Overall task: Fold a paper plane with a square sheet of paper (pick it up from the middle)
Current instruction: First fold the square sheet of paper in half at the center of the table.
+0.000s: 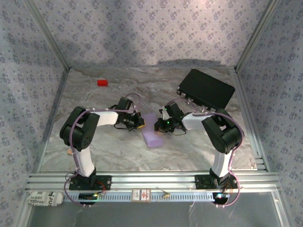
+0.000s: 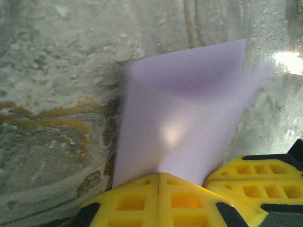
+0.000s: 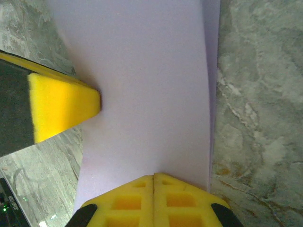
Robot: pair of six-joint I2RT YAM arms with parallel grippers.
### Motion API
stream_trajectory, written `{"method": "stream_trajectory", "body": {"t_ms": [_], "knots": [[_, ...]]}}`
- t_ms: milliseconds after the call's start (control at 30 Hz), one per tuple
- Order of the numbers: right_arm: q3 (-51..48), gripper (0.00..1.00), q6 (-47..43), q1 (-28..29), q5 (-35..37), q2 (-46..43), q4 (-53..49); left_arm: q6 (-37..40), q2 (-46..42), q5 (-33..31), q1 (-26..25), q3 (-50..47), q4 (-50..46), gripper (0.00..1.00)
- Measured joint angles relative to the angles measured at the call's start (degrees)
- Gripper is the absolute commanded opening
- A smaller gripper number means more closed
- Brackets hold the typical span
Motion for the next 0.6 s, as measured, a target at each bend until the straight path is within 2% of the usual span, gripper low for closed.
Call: {"method": "stream_trajectory", "body": {"t_ms": [600], "knots": [[0.0, 0.00, 0.0, 0.0, 0.6, -0.4, -0.7, 5.4, 0.9, -0.3, 0.7, 7.1, -4.5, 0.00]]}}
